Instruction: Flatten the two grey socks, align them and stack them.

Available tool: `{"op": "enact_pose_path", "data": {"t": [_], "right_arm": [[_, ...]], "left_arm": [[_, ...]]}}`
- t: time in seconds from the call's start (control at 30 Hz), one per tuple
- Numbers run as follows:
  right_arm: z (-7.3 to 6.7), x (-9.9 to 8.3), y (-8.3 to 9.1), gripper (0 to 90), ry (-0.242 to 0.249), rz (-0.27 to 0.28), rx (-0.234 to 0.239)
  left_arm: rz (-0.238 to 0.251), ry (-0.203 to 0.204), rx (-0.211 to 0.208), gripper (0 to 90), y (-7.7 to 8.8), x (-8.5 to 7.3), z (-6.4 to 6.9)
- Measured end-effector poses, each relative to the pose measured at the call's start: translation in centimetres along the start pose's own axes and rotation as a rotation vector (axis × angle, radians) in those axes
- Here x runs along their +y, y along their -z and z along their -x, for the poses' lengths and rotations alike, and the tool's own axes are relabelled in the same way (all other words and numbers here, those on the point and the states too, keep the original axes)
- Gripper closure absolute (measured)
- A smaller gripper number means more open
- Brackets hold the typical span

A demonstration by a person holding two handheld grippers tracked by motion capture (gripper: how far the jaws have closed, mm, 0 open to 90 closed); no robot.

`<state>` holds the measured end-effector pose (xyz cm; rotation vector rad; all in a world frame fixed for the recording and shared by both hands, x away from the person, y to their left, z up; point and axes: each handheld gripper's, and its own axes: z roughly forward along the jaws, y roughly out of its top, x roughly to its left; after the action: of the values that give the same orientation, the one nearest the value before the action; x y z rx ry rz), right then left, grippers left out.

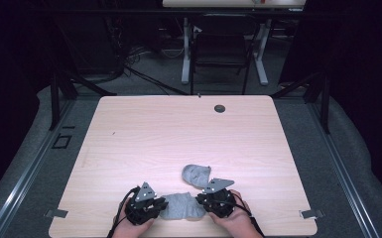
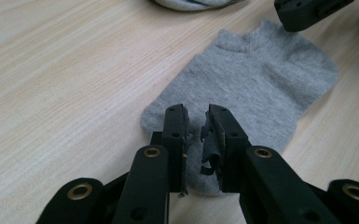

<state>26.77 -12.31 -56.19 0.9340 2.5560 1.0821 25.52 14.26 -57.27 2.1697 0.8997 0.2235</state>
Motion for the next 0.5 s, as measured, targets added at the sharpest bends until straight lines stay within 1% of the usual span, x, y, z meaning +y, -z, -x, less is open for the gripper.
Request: {"op": "enact_pose_path", "data": {"t": [0.03,0.07,0.1,0.13,0.17,0.2,0.23,0.27,0.3,0.33,0.37,0.4,0.43,0.47,0.5], "right_arm": [[0.1,0.1,0.0,81.9,-0.010,0.008,-0.004],[0.2,0.3,0.0,81.4,-0.014,0.003,-0.010],[0.7,0.6,-0.2,79.2,-0.025,-0.003,-0.034],[0.7,0.6,-0.2,79.2,-0.025,-0.003,-0.034],[1.3,0.8,-0.3,76.6,-0.059,0.007,-0.065],[1.3,0.8,-0.3,76.6,-0.059,0.007,-0.065],[1.7,0.9,-0.3,76.3,-0.078,0.014,-0.075],[2.6,1.1,-0.3,73.5,-0.119,0.022,-0.115],[3.0,1.3,-0.4,72.7,-0.133,0.025,-0.136],[3.0,1.3,-0.4,72.7,-0.133,0.025,-0.136],[3.3,1.5,-0.4,72.6,-0.146,0.018,-0.149],[3.6,1.7,-0.6,72.7,-0.159,0.032,-0.157],[3.8,1.9,-0.7,72.8,-0.176,0.032,-0.167],[4.0,2.1,-0.9,73.0,-0.186,0.033,-0.178],[4.2,2.3,-1.2,73.0,-0.199,0.034,-0.184]], "left_arm": [[0.002,0.000,0.001,76.2,0.0,0.0,0.0],[0.005,0.004,-0.001,75.5,0.0,0.1,-0.1],[0.008,0.003,0.001,74.5,0.0,0.1,-0.1],[0.013,-0.003,0.007,74.5,0.1,0.1,-0.1],[0.014,-0.001,0.006,73.6,0.1,0.2,-0.2],[0.015,0.000,0.006,73.6,0.2,0.2,-0.2],[0.025,0.004,0.010,73.3,0.2,0.2,-0.3],[0.023,0.001,0.012,72.7,0.3,0.3,-0.5],[0.025,0.002,0.014,72.4,0.4,0.3,-0.6],[0.028,0.007,0.018,72.4,0.5,0.3,-0.7],[0.032,0.013,0.021,71.7,0.5,0.4,-0.8],[0.034,0.017,0.024,71.1,0.6,0.4,-1.0],[0.035,0.009,0.031,70.6,0.6,0.4,-1.1],[0.042,0.019,0.037,70.1,0.6,0.4,-1.2],[0.041,0.012,0.040,69.7,0.7,0.4,-1.4]]}}
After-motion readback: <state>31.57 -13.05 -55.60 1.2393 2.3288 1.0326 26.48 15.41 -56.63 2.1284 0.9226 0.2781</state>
